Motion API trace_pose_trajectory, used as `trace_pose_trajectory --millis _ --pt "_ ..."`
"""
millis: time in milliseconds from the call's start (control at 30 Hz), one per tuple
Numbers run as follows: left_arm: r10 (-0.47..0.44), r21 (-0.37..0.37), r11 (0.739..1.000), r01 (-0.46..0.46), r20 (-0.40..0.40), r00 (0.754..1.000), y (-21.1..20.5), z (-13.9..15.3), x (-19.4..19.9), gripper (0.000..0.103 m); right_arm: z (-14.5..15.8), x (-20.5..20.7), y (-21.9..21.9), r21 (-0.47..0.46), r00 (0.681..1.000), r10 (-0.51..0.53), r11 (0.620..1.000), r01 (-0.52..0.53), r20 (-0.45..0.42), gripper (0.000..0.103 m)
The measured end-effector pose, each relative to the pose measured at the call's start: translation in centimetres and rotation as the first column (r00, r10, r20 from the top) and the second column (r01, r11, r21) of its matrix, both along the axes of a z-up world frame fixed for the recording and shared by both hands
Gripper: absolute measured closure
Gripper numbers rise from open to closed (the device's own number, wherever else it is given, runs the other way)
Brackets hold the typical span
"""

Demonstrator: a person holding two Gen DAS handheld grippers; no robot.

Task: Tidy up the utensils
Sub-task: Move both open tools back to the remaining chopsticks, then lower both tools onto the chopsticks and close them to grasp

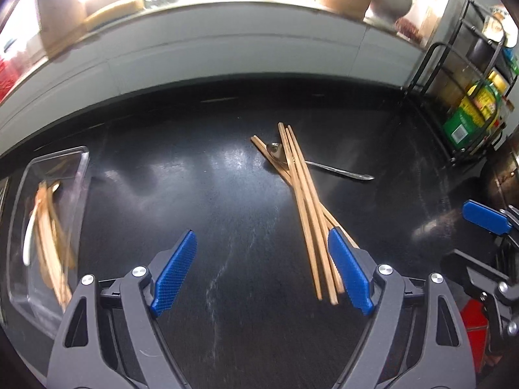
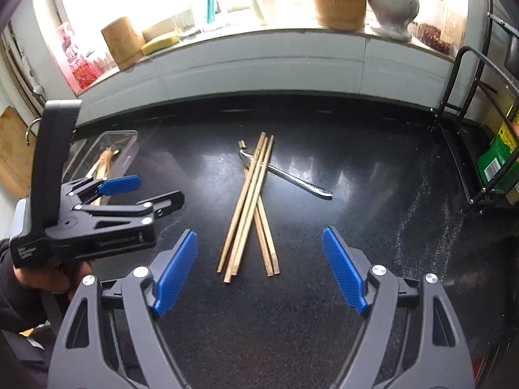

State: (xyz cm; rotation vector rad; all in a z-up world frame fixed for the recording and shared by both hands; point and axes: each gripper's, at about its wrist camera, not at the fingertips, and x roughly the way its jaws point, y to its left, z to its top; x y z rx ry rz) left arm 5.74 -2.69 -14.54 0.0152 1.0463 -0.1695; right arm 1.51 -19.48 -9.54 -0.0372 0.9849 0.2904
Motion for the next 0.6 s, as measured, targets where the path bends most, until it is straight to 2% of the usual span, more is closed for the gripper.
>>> trace_pose_trajectory --millis 233,400,600 --pt "-0.063 0.032 0.997 0.064 -0.016 0.998 -1.4 -3.4 3.7 0.022 -1.8 2.6 -1.1 -0.03 0.999 -0.03 0.999 0.029 -0.033 0.027" --pt "-0.076 0.035 0.996 0.078 -0.064 0.995 -1.8 -5.8 5.6 0.022 -3.3 4.7 -1.8 -0.035 0.997 -0.042 0.999 0.04 -0.072 0.028" --pt "-0.087 0.022 0.996 0.089 -0.103 0.991 -1.9 -8.1 7.8 0.022 -5.2 7.5 -1.4 -0.035 0.993 -0.011 0.999 0.007 -0.119 0.03"
